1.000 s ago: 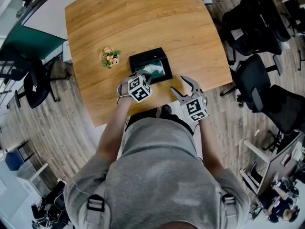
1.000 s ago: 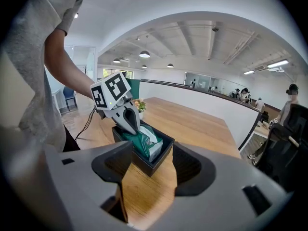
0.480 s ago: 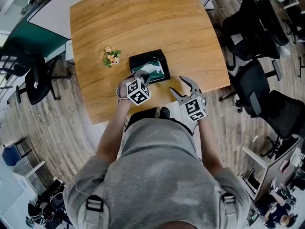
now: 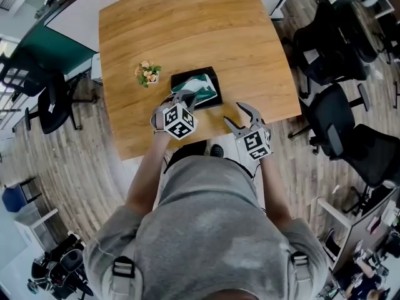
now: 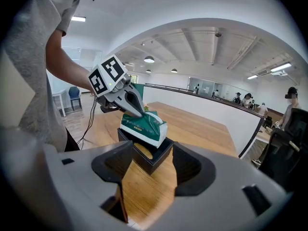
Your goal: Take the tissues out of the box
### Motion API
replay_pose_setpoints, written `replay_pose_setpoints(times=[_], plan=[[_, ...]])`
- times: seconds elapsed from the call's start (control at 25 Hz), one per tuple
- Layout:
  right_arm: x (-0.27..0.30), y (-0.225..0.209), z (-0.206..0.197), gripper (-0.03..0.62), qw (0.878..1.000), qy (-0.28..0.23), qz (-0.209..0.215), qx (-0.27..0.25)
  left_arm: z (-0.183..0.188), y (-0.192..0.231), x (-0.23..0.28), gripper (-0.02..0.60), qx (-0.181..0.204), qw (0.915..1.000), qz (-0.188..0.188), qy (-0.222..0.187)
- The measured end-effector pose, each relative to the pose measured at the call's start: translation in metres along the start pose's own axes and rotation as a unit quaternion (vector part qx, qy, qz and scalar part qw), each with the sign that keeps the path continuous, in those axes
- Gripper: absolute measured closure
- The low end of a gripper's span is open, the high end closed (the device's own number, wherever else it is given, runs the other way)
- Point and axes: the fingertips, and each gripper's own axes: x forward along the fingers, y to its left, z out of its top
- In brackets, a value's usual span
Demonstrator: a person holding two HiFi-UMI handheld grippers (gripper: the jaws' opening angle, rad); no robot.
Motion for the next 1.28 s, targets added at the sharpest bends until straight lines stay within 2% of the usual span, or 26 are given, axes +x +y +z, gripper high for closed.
replay_pose_setpoints(times=[0.72, 1.28], plan=[[-0.041, 0.005, 0.001, 0.330, 0.999, -0.040, -0.006, 0.003, 0.045, -0.012, -0.072, 0.563, 0.027, 0.9971, 0.066, -0.024], [-0.062, 0.020, 0.003, 0.330, 0.998, -0.068, -0.009, -0.005, 0.044, -0.042, -0.108, 0.563, 0.015, 0.9943, 0.100, -0.034]])
